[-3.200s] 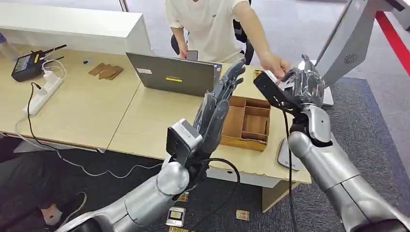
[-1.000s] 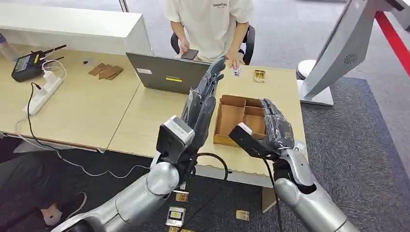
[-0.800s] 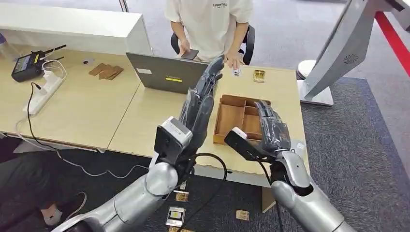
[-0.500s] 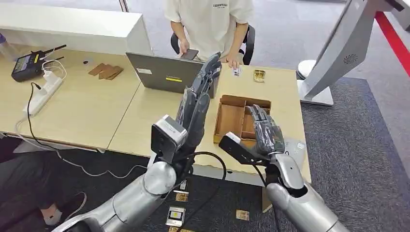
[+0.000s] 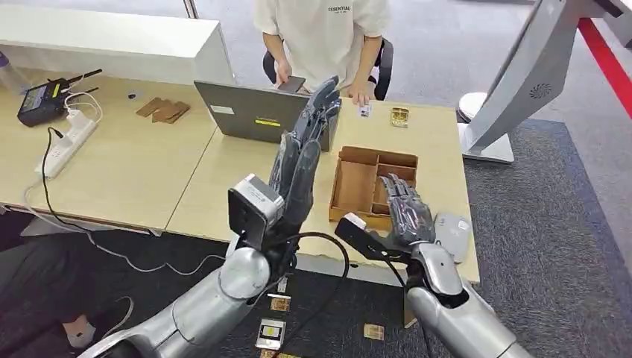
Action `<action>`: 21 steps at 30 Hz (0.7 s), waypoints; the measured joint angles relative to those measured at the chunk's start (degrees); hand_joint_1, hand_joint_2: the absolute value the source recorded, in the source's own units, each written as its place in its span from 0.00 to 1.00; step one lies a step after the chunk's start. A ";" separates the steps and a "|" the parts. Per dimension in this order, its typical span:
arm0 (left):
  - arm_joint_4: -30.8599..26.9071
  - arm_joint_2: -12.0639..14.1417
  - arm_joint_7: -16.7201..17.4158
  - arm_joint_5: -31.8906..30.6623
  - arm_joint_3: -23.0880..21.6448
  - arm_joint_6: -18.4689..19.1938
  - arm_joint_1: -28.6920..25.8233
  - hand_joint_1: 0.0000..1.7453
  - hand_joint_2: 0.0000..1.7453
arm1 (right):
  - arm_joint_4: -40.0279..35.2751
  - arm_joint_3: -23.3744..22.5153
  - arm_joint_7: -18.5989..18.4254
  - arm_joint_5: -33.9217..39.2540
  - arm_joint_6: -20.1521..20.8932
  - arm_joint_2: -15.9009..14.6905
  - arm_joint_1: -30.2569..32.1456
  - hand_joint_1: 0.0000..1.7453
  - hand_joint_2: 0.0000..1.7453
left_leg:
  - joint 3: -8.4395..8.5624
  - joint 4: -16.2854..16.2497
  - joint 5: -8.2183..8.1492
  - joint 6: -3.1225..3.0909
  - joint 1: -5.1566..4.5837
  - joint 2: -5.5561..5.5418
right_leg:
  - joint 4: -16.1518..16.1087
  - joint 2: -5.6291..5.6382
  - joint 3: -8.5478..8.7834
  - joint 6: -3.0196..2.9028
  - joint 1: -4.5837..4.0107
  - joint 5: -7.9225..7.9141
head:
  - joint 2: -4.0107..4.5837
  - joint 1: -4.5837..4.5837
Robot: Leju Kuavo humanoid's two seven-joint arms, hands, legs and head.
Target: Pass the card to the sensor for recognition and then transmit it.
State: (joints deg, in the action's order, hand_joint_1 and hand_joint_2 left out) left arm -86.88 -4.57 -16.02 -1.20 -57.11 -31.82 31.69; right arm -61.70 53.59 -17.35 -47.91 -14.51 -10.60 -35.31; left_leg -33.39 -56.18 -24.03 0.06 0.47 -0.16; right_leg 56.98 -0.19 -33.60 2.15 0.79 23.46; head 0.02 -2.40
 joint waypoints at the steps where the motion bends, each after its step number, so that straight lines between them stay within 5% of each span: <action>1: 0.00 0.00 -0.08 0.02 0.00 0.13 0.00 0.00 0.00 | 0.28 0.06 -0.06 -0.58 -0.24 0.09 0.00 0.00 1.00 | 0.00 0.00 0.00 0.00 0.00 0.00 | 0.00 0.00 0.00 0.00 0.00 0.00 | 0.00 0.00; 21: 0.07 -1.03 -1.92 0.50 -0.33 3.21 -0.38 0.00 0.00 | 13.35 -0.87 -0.28 -6.93 -13.64 2.43 -1.82 0.00 1.00 | 0.00 0.00 0.00 0.00 0.00 0.00 | 0.00 0.00 0.00 0.00 0.01 0.00 | 0.00 0.02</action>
State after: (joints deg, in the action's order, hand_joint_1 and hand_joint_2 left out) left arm -86.82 -5.60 -17.94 -0.70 -57.44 -28.61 31.32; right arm -48.35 52.72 -17.64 -54.84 -28.15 -8.17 -37.13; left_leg -33.39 -56.18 -24.03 0.06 0.46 -0.16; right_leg 56.97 -0.19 -33.60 2.15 0.80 23.46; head 0.02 -2.38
